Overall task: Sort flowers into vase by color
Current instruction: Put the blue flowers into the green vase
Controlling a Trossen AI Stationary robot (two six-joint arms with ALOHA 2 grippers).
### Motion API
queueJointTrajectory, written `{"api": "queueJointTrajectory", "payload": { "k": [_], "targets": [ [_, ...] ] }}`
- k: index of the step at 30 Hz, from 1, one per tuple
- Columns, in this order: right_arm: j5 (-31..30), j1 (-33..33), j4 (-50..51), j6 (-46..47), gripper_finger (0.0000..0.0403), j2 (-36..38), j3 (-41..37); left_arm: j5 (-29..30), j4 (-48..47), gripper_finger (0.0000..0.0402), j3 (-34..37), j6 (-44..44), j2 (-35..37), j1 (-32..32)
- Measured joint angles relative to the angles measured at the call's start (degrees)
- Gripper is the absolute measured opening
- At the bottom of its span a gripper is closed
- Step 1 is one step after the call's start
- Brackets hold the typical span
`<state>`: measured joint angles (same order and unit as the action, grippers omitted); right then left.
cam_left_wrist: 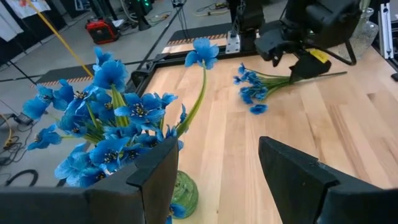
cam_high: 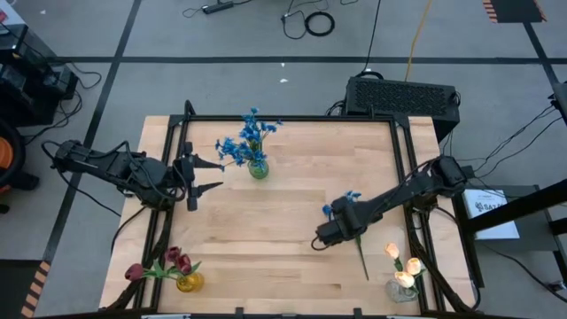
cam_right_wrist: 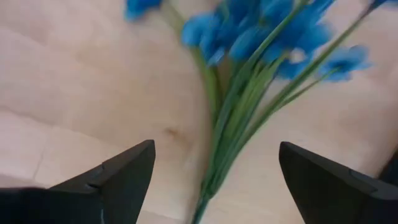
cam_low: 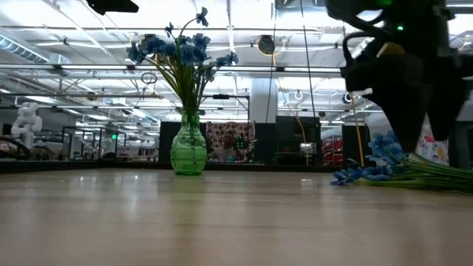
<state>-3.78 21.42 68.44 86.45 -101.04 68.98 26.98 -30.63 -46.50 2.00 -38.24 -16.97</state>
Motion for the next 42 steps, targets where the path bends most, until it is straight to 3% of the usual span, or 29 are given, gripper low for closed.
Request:
{"api": "queueJointTrajectory", "payload": {
  "k": [9,21,25,30,42],
  "targets": [
    [2.63,0.71,-12.98,1.65,0.0334,-0.01,-10.12,0.00,0.02,0.0230,0.00,-0.22,0.00,0.00],
    [3.52,0.33,-11.93,3.44,0.0332,0.16,-11.97,0.00,-0.10,0.0230,0.00,-0.05,0.00,0.00],
    [4.17,-0.02,-15.95,3.13,0.0316,0.37,-14.27,-0.02,-0.11,0.0230,0.00,-0.08,0.00,0.00],
    [4.12,0.01,-19.36,3.19,0.0266,0.42,-15.11,-0.20,-0.15,0.0230,0.00,-0.08,0.00,0.00],
    [3.88,0.01,-21.11,1.84,0.0092,0.36,-15.14,-0.20,-0.35,0.0230,0.00,-0.20,0.00,0.00]
  ]
}}
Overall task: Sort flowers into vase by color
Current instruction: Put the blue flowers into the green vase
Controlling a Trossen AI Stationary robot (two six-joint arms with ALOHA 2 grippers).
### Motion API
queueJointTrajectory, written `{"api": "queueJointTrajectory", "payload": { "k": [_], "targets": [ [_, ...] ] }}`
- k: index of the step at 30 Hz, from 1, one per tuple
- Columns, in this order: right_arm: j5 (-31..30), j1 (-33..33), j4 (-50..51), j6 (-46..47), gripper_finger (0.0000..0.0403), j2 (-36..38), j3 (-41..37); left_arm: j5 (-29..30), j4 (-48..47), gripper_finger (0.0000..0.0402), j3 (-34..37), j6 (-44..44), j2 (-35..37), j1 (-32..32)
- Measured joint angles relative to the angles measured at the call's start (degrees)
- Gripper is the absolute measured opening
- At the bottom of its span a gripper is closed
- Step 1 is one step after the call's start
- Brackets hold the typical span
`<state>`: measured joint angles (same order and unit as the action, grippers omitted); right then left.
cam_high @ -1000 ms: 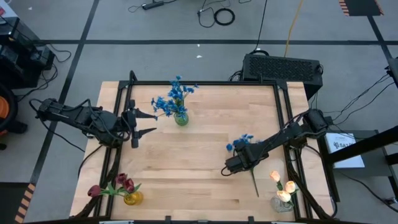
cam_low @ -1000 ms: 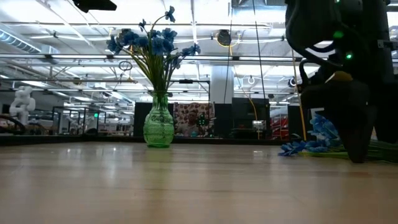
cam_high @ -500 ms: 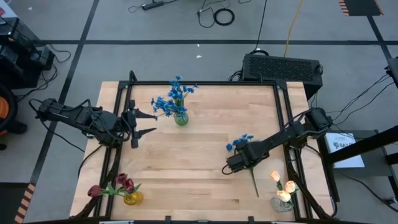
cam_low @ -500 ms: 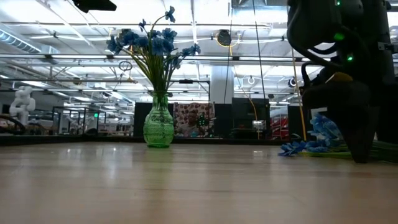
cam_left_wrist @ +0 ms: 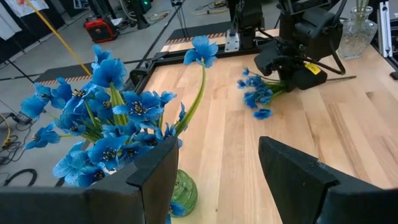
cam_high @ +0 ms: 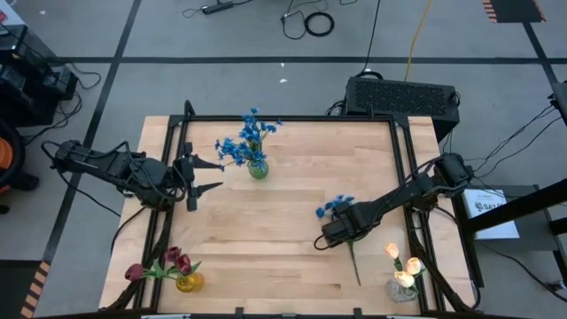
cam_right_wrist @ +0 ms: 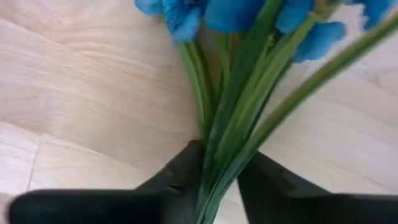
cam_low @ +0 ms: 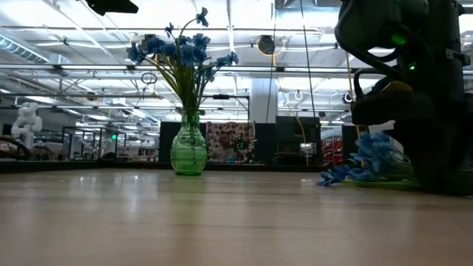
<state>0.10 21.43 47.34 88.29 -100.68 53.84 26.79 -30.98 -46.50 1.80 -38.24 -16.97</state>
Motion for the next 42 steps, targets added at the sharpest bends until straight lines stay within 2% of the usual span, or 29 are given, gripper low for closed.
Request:
{"api": "queueJointTrajectory", "payload": {
  "k": [6,11,18,23,29,33,36,39,42],
  "targets": [
    [-1.08,0.02,-0.17,-0.68,0.0014,0.00,0.01,-0.02,0.00,0.0230,0.00,-0.02,0.00,0.00],
    [-5.51,0.59,1.84,-4.73,0.0008,-0.50,3.98,0.00,0.00,0.0230,0.00,0.00,0.00,0.00],
    [-22.44,-0.32,5.71,-12.70,0.0003,-0.07,15.98,0.00,2.69,0.0230,-0.20,1.72,0.19,-0.15],
    [-34.69,-2.96,4.53,-24.89,0.0001,0.50,24.98,-0.42,5.88,0.0230,-0.28,3.53,0.35,-1.91],
    [-44.72,-7.05,1.08,-44.32,0.0001,1.20,35.01,-9.35,7.41,0.0230,-0.16,4.84,-0.94,-3.62],
    [-46.96,-10.17,-3.19,-56.85,0.0001,3.70,39.42,-10.18,10.57,0.0230,0.66,7.32,-4.65,-3.67],
    [-46.82,-12.52,-7.84,-64.87,0.0000,7.30,39.46,-9.29,12.82,0.0230,0.81,10.66,-9.11,-3.58],
    [-45.56,-15.57,-8.37,-69.49,0.0000,11.04,39.08,-8.64,15.17,0.0230,0.83,12.44,-13.06,-3.58],
    [-41.50,-18.80,-8.77,-70.92,0.0000,12.93,39.08,-8.50,16.95,0.0230,0.82,14.02,-16.93,-2.84]
  ]
}}
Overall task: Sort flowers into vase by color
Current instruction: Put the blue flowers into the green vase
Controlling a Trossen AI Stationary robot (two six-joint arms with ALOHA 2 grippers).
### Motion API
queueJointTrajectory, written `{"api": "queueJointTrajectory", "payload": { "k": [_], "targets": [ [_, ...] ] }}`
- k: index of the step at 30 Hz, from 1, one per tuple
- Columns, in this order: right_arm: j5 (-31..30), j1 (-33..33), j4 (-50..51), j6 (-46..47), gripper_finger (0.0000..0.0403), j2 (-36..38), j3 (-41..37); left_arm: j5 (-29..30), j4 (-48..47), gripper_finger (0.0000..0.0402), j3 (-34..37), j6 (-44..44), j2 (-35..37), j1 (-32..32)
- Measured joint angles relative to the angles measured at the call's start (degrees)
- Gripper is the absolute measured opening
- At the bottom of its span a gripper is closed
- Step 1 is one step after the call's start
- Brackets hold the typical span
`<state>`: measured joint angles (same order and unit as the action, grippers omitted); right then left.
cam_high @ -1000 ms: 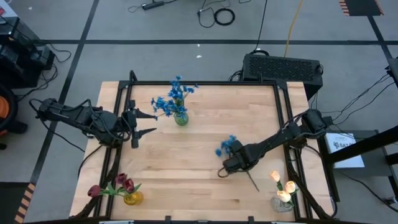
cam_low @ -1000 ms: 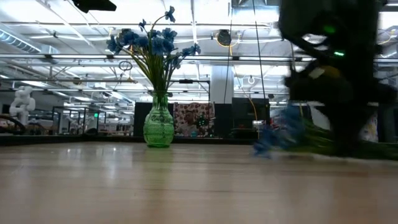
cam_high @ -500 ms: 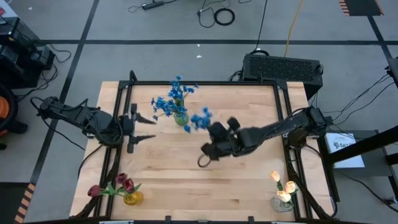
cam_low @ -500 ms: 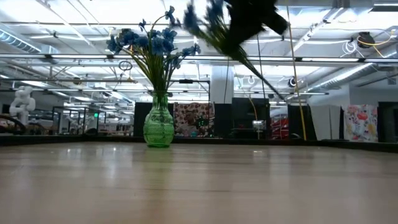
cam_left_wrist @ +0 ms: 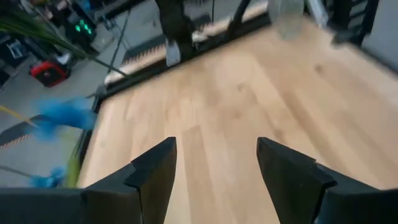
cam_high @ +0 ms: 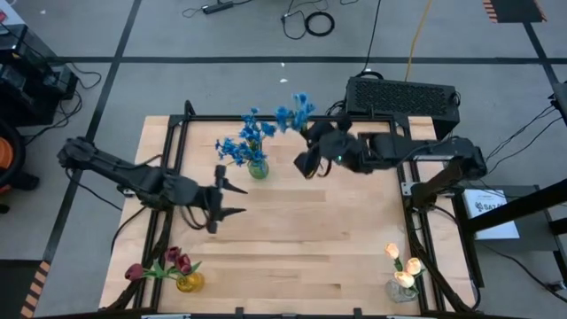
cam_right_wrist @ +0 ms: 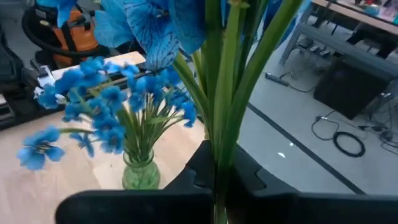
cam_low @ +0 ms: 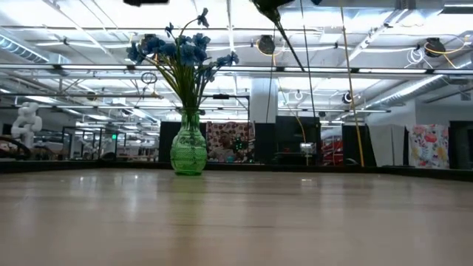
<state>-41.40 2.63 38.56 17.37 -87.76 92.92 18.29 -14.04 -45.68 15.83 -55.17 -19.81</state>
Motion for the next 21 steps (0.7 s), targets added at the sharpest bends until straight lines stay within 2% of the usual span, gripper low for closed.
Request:
{"api": "queueJointTrajectory", "payload": {
  "k": [4,9,11,16,21],
  "targets": [
    [5.95,-2.65,-7.80,-3.62,0.0000,-0.59,-1.70,0.86,0.72,0.0230,-0.49,1.77,-4.25,2.84],
    [13.89,-4.44,-31.85,-7.82,0.0000,-1.23,-11.97,4.64,2.54,0.0230,-1.50,2.41,-7.70,7.58],
    [14.60,-4.56,-42.68,-8.85,0.0000,-1.11,-17.14,6.97,2.92,0.0230,-1.50,2.60,-8.13,9.19],
    [14.80,-4.56,-62.39,-10.61,0.0000,-1.21,-28.61,14.89,2.31,0.0230,-1.52,2.56,-8.27,11.07],
    [15.05,-4.84,-83.29,-15.33,0.0000,-2.30,-37.60,18.10,1.73,0.0230,-1.52,2.93,-7.93,11.17]
  ]
}}
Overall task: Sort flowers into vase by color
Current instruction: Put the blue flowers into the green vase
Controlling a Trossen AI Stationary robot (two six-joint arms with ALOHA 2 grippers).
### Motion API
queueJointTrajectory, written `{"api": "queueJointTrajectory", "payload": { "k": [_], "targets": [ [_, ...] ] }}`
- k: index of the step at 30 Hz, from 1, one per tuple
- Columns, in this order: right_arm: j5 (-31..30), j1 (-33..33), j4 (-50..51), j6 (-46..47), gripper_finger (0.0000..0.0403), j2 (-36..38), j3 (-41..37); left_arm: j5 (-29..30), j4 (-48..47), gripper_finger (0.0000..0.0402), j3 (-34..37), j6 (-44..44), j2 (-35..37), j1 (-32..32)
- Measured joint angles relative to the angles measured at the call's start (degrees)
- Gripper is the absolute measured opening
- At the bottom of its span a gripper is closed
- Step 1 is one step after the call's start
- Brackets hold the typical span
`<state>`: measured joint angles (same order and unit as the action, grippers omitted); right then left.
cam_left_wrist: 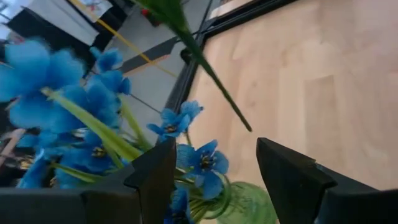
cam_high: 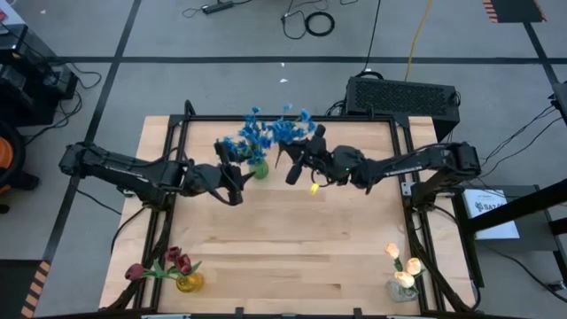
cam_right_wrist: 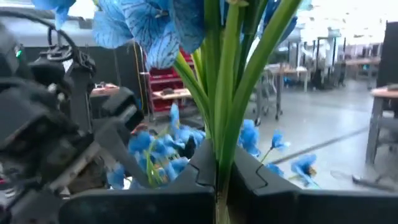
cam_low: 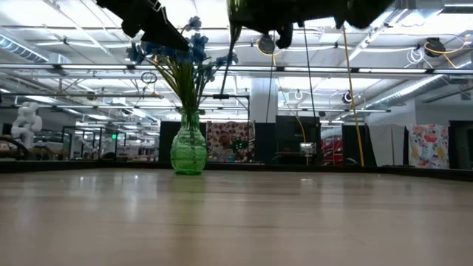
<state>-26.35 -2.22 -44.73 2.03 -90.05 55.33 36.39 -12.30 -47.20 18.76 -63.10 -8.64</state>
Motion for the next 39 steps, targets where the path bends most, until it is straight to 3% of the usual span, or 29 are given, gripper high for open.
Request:
{"api": "queueJointTrajectory", "payload": {
  "k": [5,11,22,39],
  "targets": [
    [4.24,-1.48,-12.10,1.35,0.0000,-0.71,-3.43,4.09,0.79,0.0230,0.00,1.66,0.17,0.00],
    [8.62,-2.25,-18.30,1.21,0.0000,-6.77,-1.89,4.45,2.16,0.0230,0.00,3.09,0.17,0.02],
    [8.57,-2.55,-19.25,-5.84,0.0000,-13.96,4.51,4.43,2.77,0.0230,0.00,2.60,0.17,0.00],
    [8.57,-2.94,-17.93,-12.16,0.0000,-14.99,4.73,4.43,2.35,0.0230,0.00,-0.04,0.17,-0.86]
  ]
}}
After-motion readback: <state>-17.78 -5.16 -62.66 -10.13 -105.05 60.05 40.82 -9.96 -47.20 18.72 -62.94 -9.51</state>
